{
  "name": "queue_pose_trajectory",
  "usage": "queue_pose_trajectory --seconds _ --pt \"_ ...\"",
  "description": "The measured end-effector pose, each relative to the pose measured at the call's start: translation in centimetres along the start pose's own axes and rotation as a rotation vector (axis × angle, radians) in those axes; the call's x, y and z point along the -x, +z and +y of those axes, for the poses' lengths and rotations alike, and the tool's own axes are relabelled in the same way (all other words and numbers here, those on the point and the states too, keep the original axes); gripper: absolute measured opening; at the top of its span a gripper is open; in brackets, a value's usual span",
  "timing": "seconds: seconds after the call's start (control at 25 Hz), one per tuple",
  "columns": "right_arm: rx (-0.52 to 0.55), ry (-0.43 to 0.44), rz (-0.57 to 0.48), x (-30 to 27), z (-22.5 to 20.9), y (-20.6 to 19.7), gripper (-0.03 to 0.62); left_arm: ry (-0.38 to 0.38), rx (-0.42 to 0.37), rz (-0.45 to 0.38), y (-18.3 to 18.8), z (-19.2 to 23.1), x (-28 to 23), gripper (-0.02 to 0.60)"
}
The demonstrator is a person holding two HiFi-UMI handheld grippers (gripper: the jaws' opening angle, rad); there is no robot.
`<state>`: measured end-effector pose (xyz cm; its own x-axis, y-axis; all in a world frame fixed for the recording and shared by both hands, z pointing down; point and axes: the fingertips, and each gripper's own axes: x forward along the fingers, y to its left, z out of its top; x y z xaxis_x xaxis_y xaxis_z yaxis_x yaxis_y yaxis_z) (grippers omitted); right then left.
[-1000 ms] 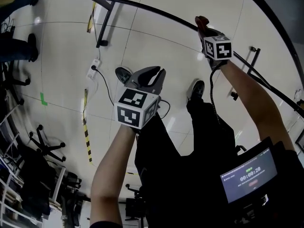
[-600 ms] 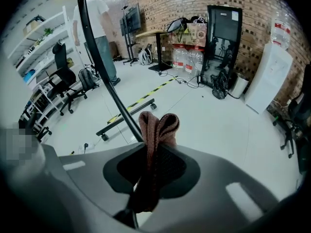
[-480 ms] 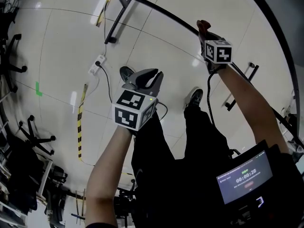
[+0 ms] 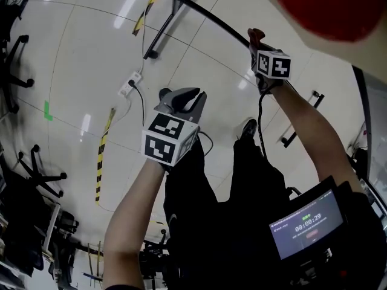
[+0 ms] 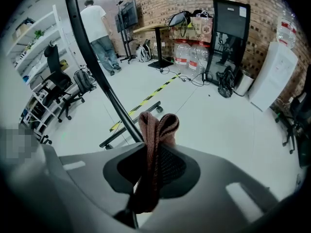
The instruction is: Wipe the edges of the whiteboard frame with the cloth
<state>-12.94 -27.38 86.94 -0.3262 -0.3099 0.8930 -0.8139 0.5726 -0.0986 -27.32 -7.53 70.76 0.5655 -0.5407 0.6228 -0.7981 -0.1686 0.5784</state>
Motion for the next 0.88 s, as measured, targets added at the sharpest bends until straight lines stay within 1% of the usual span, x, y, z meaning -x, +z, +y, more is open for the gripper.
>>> queue_pose_trajectory --seconds 0.12,0.2,0.28,0.44,0.52,0.64,0.76,0.88 --pt "-0.011 -0.014 0.025 -1.1 0.4 1.2 0.058 0.021 -0.046 -0.025 2.1 1.7 1.4 0.051" --pt "-0.003 -0.028 0.030 -1.6 0.4 2.1 0.057 0.031 -0.038 -0.049 3.3 2.7 2.5 0.051" --pt "0.000 -0.032 0.025 -2.3 0.7 3.1 0.058 0.062 -0.030 -0.070 3.6 4.1 3.5 0.051" --pt "0.010 -0.008 0.001 -3.4 2.0 4.4 0.058 0.120 0.021 -0.083 2.8 6.3 4.5 0.051" --pt "0.004 0.004 -0.020 -3.5 2.7 4.7 0.058 0.126 0.057 -0.087 2.5 6.1 4.9 0.051" --pt "0.008 0.034 -0.036 -3.7 4.7 5.4 0.058 0.151 0.098 -0.129 2.3 5.9 5.6 0.051" --pt "0.054 0.080 -0.051 -4.5 7.0 6.7 0.057 0.184 0.138 -0.158 2.5 5.9 5.8 0.051" --pt "0.096 0.093 -0.072 -5.2 8.5 8.4 0.057 0.191 0.147 -0.196 3.1 6.0 6.2 0.051"
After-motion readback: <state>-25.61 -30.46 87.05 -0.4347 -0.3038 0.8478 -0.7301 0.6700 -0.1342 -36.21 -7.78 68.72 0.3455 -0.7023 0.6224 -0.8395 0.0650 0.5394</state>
